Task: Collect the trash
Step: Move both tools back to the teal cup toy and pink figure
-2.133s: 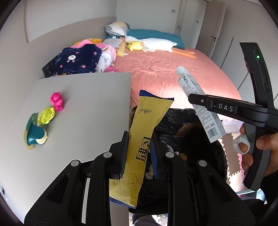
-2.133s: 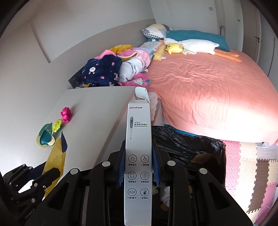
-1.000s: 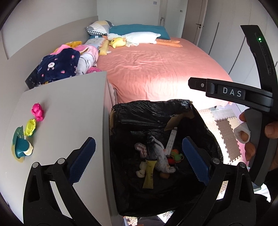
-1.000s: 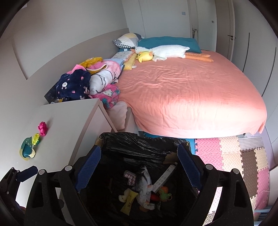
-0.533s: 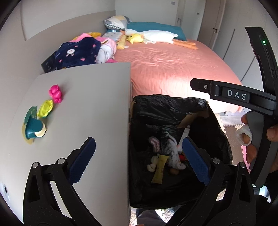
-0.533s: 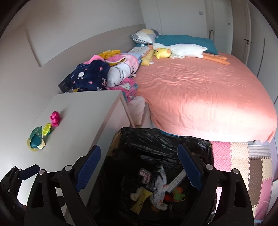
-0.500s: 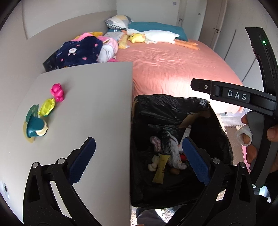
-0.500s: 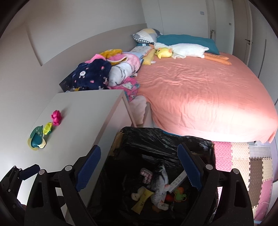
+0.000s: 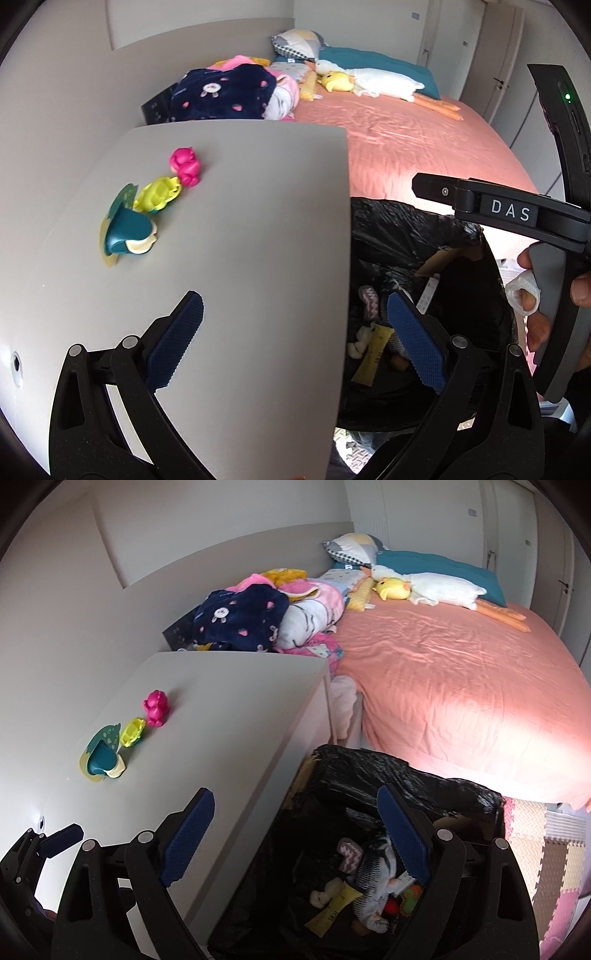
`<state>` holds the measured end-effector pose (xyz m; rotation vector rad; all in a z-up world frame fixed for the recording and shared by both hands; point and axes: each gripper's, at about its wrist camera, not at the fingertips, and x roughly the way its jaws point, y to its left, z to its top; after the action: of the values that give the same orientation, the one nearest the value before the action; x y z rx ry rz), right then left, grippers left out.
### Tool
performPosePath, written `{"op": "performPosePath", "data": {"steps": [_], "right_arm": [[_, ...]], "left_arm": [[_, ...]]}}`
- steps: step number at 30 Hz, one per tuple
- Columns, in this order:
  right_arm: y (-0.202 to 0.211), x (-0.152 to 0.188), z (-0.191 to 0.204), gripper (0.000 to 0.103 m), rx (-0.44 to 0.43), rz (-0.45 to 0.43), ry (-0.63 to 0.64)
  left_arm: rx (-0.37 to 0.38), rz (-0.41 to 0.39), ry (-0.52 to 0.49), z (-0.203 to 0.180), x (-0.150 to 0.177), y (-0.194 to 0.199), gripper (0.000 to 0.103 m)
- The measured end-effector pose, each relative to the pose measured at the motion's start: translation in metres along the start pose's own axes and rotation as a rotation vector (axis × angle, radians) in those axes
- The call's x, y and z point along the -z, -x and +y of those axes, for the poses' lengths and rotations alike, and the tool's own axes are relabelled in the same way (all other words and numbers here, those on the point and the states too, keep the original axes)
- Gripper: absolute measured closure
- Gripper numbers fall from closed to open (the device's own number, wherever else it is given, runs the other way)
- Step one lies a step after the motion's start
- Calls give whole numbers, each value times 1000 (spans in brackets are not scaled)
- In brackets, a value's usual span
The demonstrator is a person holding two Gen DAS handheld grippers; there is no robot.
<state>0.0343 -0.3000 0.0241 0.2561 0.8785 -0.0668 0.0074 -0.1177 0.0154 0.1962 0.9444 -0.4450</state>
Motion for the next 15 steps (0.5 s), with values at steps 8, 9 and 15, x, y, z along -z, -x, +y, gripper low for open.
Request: {"op": "performPosePath", "data": {"steps": [8,9,15], "right_arm": [[-10,-4,27,13,-35,17,57],[-11,-5,29,13,-39,18,62],[-21,-9,47,13,-73,24,85]], "left_arm": [[-34,-7,66,24,5,3,6],[-39,-9,71,26,6,3,6],[-74,-6,103,46,10,1,6]]}}
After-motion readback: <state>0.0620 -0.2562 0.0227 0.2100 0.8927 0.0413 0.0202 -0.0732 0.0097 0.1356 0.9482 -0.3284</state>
